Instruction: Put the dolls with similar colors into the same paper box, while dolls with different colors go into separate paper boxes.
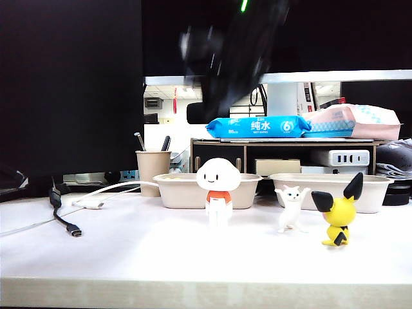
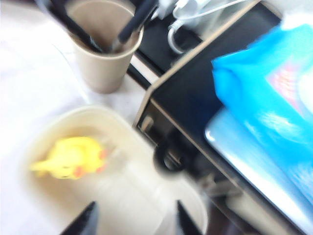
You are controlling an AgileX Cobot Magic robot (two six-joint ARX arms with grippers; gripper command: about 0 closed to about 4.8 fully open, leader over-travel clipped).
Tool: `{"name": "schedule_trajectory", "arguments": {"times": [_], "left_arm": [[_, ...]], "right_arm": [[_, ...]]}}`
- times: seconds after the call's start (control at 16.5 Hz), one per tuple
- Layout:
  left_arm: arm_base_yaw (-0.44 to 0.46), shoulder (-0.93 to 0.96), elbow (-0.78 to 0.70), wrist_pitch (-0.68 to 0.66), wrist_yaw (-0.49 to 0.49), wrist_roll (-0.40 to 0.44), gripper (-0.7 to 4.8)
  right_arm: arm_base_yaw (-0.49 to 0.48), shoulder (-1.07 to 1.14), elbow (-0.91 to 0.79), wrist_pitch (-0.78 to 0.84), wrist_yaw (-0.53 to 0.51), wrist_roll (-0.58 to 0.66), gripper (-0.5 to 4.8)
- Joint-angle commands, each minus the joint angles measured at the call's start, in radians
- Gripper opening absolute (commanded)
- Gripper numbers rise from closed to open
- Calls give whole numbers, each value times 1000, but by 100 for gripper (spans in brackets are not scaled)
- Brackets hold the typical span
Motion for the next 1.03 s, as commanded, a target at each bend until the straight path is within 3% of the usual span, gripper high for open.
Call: {"name": "schedule_trajectory", "arguments": {"times": [0.06,0.12,0.18,0.36,1.03], "left_arm": [[1,0,1,6,5,1,-5],[0,0,1,6,5,1,-5],[1,0,1,6,5,1,-5],[0,1,1,6,5,1,-5],[1,-1,1,6,5,1,-5]], "right_arm": [[8,-97,0,-344,-200,32,356],[10,-99,-1,-428,-211,32,463],[10,-99,-11,-488,-212,32,479],[12,-98,-47,-486,-260,32,479],[76,-7,-79,-436,-240,14,479]]}}
